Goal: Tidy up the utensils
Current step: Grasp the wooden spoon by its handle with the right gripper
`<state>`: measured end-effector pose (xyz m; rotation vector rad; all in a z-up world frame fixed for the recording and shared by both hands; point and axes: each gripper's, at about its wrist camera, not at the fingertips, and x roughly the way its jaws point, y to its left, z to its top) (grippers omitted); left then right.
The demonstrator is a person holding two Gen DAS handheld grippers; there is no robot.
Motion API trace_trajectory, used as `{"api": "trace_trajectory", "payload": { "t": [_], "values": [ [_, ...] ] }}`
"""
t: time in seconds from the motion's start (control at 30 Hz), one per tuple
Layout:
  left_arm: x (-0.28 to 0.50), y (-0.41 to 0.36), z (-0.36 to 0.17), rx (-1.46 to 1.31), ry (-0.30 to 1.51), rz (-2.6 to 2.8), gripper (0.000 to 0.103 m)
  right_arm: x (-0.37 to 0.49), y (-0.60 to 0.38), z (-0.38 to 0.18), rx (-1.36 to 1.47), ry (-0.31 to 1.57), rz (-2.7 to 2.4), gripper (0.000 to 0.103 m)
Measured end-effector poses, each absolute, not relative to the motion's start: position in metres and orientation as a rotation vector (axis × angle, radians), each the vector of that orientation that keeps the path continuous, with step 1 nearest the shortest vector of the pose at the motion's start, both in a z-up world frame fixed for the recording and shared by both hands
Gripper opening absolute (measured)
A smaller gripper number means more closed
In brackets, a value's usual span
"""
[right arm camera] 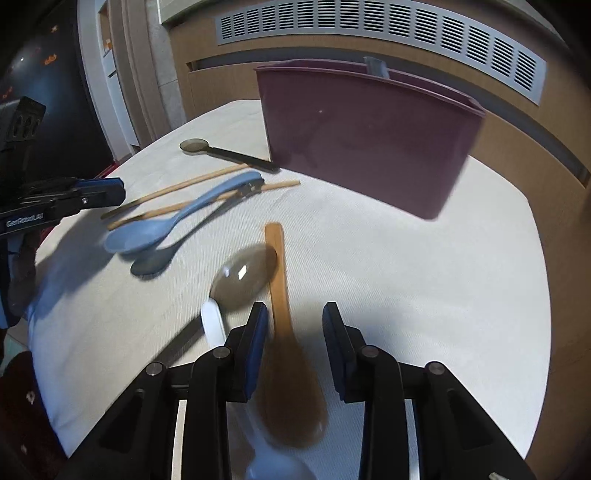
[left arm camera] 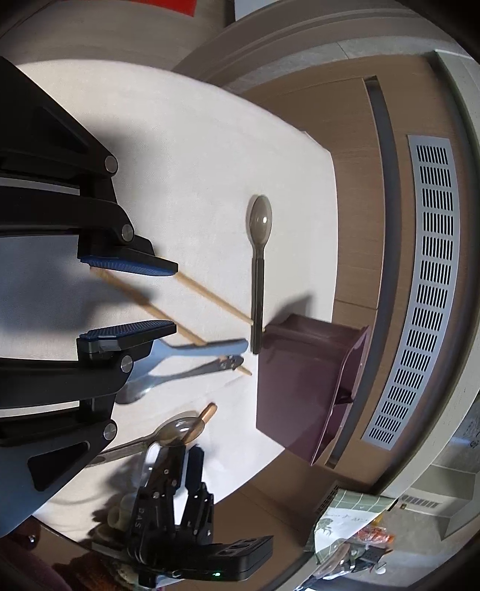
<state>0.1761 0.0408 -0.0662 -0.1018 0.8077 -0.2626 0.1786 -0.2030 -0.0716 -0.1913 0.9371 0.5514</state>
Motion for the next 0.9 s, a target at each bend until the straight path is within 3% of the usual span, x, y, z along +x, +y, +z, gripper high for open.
{"api": "trace_trajectory", "payload": {
  "t": [0.07,0.13,0.57,0.77,0.9],
  "values": [
    [0.180,0.044,-0.067,-0.105,0.816,-0.256,0.026,0.186,-0.195,-0.071,-0.198,0.936,0.561,0.026],
    [0.187,0.046,-0.069,-0.106,0.832,-0.262,0.026,0.190,-0.189,-0.070,-0.210,0.930,0.557,0.010],
    [0.264,0.015,-0.087,0.064,0.982,-0.313,0.024,0.189,-0.239,-0.058,-0.054,0.912,0.433,0.010],
    [0.274,0.005,-0.087,0.085,0.983,-0.289,0.012,0.188,-0.248,-0.060,-0.022,0.907,0.413,0.010],
    [0.264,0.006,-0.086,0.049,1.001,-0.293,0.011,0.188,-0.249,-0.061,-0.008,0.898,0.419,0.010]
  ]
}}
